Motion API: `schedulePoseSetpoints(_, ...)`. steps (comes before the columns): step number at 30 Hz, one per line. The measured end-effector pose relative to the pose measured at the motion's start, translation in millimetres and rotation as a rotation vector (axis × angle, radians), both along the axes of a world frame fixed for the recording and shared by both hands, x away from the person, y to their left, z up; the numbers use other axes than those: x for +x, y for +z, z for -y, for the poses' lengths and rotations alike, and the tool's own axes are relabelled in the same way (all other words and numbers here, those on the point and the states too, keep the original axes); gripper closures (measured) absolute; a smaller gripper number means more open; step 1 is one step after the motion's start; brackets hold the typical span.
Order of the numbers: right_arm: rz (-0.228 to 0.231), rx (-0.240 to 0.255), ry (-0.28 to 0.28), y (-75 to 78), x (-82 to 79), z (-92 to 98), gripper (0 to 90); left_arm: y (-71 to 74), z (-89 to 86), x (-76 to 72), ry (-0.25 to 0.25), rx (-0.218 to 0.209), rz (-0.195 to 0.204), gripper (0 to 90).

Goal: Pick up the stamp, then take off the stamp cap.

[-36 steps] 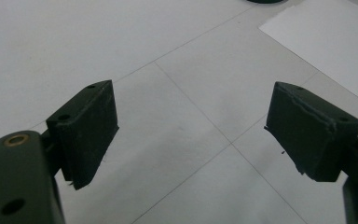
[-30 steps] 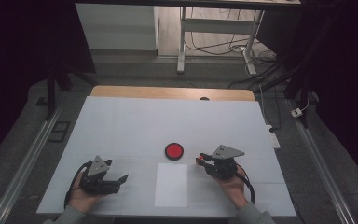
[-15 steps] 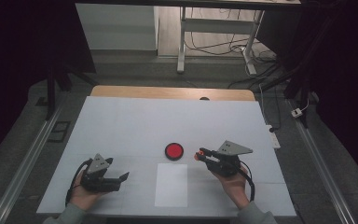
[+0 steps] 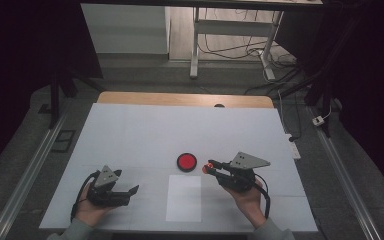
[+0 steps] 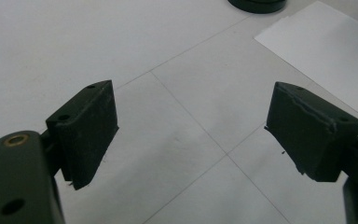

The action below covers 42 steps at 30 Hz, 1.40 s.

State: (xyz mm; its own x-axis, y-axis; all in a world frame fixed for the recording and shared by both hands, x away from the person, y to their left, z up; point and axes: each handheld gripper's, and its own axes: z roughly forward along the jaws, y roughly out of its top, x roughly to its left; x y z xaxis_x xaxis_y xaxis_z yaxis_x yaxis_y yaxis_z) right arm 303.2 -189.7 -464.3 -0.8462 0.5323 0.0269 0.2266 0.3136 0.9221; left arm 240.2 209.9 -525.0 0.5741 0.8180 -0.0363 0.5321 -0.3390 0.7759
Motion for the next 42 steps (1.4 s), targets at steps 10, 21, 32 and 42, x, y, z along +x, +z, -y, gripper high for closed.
schedulePoseSetpoints(10, 0.009, 0.010, 0.043, 6.1, -4.1, -11.6, 71.9, 0.7, -4.1, -4.0, 0.012, -0.004, 0.005, 16.4)
schedulePoseSetpoints(21, 0.003, 0.010, 0.067, 4.6, -6.8, -17.8, 71.9, 0.8, -4.0, -4.5, 0.010, 0.000, 0.008, 16.5)
schedulePoseSetpoints(32, -0.005, 0.015, 0.082, 3.7, -7.5, -22.6, 71.9, 1.7, -1.2, -6.1, -0.001, 0.002, 0.011, 16.5)
schedulePoseSetpoints(42, -0.011, 0.020, 0.086, 2.5, -6.6, -24.1, 71.9, 5.7, 9.2, -3.5, -0.038, -0.012, 0.016, 16.5)
